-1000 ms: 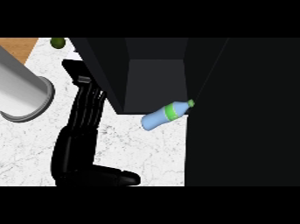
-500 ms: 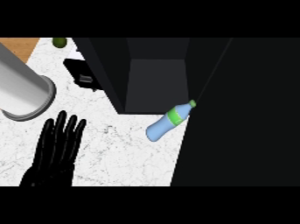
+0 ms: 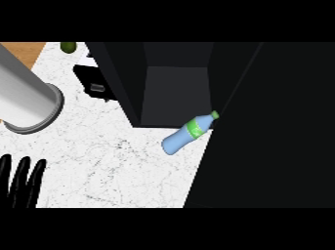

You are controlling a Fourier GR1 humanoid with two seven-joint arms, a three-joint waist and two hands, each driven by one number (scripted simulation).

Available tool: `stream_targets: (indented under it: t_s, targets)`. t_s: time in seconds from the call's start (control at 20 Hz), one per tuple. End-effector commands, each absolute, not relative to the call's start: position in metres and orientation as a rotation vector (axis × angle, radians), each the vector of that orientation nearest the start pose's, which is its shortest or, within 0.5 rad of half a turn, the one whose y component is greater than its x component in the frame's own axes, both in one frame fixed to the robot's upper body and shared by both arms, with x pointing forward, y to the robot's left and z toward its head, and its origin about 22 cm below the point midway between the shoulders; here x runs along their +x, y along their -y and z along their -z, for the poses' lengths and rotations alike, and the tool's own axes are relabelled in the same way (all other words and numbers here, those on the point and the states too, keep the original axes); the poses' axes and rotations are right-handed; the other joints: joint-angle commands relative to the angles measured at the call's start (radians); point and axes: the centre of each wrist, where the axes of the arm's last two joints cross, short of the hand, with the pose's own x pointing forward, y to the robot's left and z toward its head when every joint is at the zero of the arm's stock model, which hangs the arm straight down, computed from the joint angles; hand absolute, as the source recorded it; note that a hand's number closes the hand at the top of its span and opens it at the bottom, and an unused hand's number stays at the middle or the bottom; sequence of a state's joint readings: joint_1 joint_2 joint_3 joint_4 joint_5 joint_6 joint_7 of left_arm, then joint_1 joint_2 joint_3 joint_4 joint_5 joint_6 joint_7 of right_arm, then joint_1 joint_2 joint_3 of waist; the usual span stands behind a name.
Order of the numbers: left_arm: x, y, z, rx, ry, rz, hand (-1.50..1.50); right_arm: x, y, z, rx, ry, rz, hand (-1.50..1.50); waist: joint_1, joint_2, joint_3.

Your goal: Pick up the bottled water, place it into the cabinet and close the cabinet

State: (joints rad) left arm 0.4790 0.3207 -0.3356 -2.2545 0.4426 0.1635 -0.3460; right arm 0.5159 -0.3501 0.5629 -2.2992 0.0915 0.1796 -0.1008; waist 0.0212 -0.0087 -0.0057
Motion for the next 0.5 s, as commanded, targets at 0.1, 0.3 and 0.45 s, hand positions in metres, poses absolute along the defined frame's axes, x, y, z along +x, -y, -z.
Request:
stream_targets:
  t_s: [0.1, 0.3, 0.45]
  targets:
    - [0.103, -0.255, -0.083, -0.322, 1.981, -0.224, -1.50, 0.080, 0.146, -0.103, 0.633, 1.723, -0.623, 1.50, 0.008, 0.005, 0.002]
    - [0.086, -0.270, -0.084, -0.339, 1.966, -0.225, -1.50, 0.087, 0.148, -0.110, 0.627, 1.720, -0.627, 1.50, 0.028, 0.005, 0.001]
    - [0.091, -0.279, -0.092, -0.359, 1.979, -0.200, -1.50, 0.102, 0.131, -0.097, 0.651, 1.691, -0.606, 1.50, 0.036, 0.013, 0.002]
